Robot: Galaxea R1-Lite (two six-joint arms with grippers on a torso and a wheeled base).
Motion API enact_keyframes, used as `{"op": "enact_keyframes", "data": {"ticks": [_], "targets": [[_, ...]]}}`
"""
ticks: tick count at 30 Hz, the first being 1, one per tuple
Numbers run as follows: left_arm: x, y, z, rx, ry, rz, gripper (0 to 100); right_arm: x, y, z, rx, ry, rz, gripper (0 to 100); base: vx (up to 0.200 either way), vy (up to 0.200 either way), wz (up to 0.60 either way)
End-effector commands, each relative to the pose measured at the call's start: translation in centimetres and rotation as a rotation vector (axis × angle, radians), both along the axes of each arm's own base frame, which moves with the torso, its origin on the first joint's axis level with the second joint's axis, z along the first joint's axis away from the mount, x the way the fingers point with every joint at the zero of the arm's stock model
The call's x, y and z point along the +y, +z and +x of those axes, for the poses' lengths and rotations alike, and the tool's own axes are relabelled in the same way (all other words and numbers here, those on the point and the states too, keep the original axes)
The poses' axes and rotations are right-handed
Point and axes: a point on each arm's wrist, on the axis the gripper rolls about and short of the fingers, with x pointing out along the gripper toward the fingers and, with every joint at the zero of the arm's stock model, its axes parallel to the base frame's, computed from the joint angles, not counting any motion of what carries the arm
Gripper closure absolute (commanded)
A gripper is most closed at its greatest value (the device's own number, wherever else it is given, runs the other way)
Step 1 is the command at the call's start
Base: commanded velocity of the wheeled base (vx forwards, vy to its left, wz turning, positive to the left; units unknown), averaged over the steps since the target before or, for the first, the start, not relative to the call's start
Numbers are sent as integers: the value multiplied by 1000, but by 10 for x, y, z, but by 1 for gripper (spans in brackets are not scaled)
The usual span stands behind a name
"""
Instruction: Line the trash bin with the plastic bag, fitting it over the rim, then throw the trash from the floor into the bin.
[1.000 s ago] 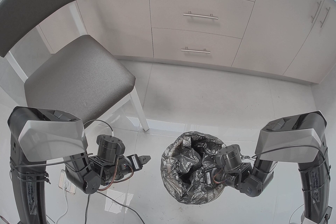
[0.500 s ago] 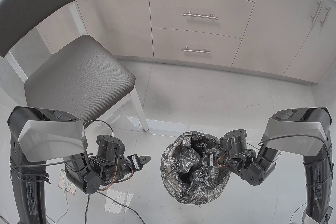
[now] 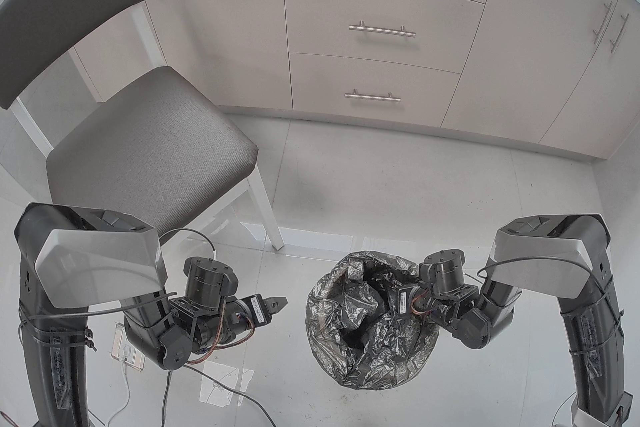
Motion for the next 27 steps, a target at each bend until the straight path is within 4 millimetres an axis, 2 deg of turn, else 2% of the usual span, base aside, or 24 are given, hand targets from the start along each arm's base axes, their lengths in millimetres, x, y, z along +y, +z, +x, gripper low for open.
{"op": "enact_keyframes", "data": {"ticks": [1,8,10,16,23,27], "targets": [[0,0,0,1,-1,1,0,0,-11,2,16,-2,-8,100,0,0,0],[0,0,0,1,0,1,0,4,1,2,-10,6,4,100,0,0,0],[0,0,0,0,0,0,0,10,21,-6,-31,30,18,100,0,0,0],[0,0,1,-2,0,-1,0,34,46,-25,-69,105,43,100,0,0,0],[0,0,1,-2,0,-1,0,49,41,-29,-66,145,43,100,0,0,0],[0,0,1,-5,0,-2,0,53,22,-24,-52,152,49,100,0,0,0]]}}
